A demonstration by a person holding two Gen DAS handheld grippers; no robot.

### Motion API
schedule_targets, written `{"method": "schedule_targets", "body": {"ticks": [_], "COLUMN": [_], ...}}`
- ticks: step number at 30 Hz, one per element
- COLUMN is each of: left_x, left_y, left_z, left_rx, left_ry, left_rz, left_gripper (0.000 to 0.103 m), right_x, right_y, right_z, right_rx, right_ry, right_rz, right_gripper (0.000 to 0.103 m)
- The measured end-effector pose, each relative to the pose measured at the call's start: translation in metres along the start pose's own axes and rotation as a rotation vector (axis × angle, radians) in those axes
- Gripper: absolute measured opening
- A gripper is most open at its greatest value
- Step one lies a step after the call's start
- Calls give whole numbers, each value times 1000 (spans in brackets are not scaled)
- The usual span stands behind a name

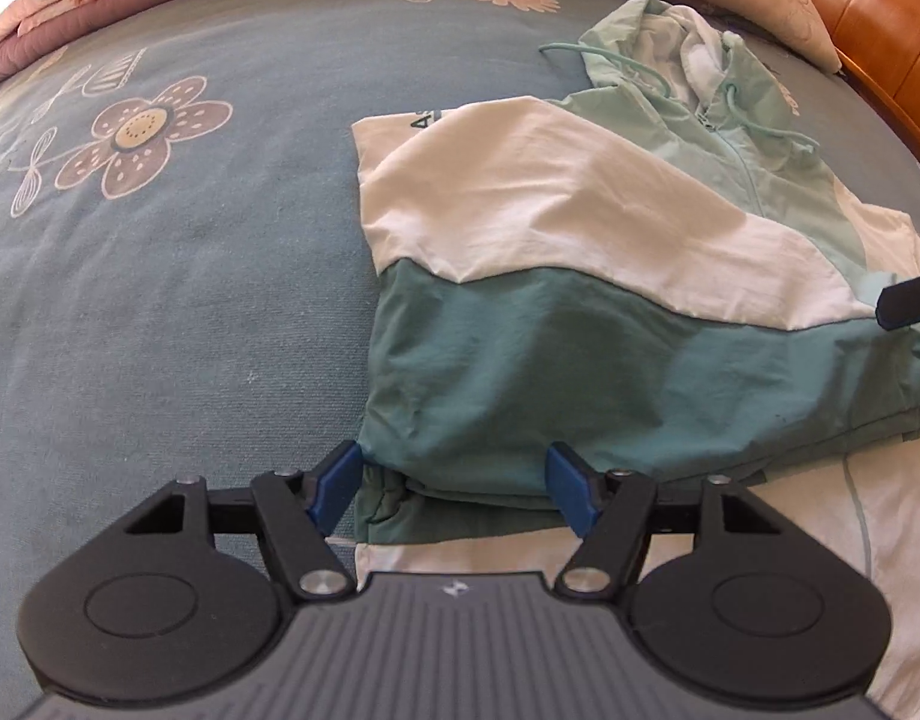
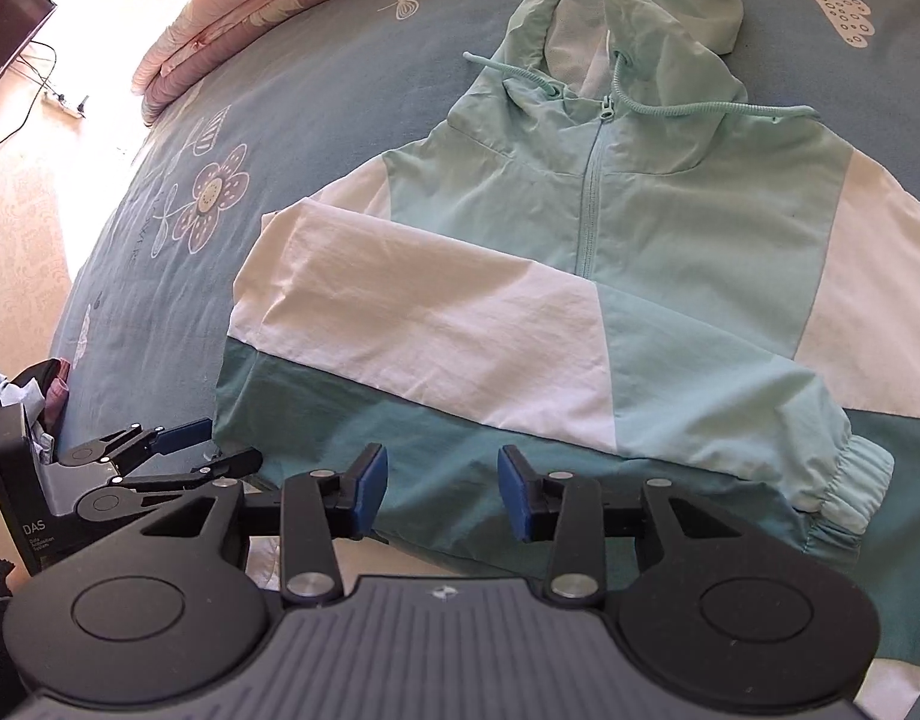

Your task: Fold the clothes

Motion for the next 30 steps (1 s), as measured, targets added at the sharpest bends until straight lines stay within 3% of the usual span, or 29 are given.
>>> {"method": "schedule_targets", "body": {"ticks": [2,4,7,9,10,12,17,21,25,26,27,30], "left_x": [6,16,33,34,31,18,1,0,-2,-2,-2,-1], "left_y": [-6,-3,12,22,26,28,34,32,33,33,33,32], "left_z": [-11,-19,-14,1,13,31,32,33,31,30,29,24], "left_rx": [-2,-9,-80,-116,-124,-119,-119,-133,-129,-125,-121,-119], "left_ry": [43,121,183,158,110,35,87,106,123,123,122,108], "left_rz": [-39,-1,46,81,88,81,133,109,105,104,102,86], "left_gripper": [66,67,67,68,68,67,74,77,77,77,77,77], "right_x": [7,16,33,52,61,84,141,154,136,132,130,133], "right_y": [-6,-14,-32,-51,-60,-81,-129,-166,-181,-182,-184,-183], "right_z": [4,10,20,30,36,51,104,170,219,223,223,212], "right_rx": [7,21,52,80,97,112,149,141,100,85,67,7], "right_ry": [6,15,38,67,72,87,100,-38,-221,-230,-218,-116], "right_rz": [-10,-18,-53,-110,-135,-208,-395,-574,-667,-679,-700,-751], "right_gripper": [48,48,48,42,37,36,39,51,51,46,19,11]}}
Point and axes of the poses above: each gripper's, at about its wrist camera, not at the fingertips, and z roughly the way its jaws point, y to its right, x to its top, the point moved 5 cm from there along z, roughly the way its jaws point, and after that the axes turned 5 degrees about y, right-handed, at the moved point
